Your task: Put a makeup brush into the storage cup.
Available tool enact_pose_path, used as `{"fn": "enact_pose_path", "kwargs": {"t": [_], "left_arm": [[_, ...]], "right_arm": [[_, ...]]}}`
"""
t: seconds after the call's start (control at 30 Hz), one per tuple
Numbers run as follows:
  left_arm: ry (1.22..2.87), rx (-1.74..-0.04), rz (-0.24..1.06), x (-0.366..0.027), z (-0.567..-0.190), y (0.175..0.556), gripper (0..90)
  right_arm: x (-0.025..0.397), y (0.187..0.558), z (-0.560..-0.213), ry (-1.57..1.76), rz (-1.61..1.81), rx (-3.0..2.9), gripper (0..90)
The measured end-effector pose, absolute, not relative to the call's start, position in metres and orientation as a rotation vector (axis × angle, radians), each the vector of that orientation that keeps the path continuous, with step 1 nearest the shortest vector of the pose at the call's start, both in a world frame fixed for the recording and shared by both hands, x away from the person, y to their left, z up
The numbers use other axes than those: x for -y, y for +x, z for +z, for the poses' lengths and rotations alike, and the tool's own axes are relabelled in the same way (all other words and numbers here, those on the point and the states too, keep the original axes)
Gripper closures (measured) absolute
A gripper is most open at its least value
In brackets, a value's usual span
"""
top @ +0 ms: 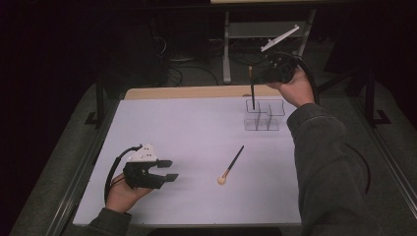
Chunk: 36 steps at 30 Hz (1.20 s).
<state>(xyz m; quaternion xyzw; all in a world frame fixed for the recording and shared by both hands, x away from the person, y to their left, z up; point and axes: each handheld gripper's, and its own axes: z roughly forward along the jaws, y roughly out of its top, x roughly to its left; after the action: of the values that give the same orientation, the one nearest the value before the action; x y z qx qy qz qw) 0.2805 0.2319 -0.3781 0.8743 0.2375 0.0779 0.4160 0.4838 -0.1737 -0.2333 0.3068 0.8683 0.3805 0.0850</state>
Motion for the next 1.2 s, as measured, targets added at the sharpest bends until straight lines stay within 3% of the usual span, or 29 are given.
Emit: {"fn": "enact_pose_path", "kwargs": {"t": [1.2], "left_arm": [[2.206,-0.586,0.206,-0.231,-0.377,0.280,44.3]], "right_arm": [[0.170,0.511,-0.263,1.032,1.039,-2.544,82.6]]}}
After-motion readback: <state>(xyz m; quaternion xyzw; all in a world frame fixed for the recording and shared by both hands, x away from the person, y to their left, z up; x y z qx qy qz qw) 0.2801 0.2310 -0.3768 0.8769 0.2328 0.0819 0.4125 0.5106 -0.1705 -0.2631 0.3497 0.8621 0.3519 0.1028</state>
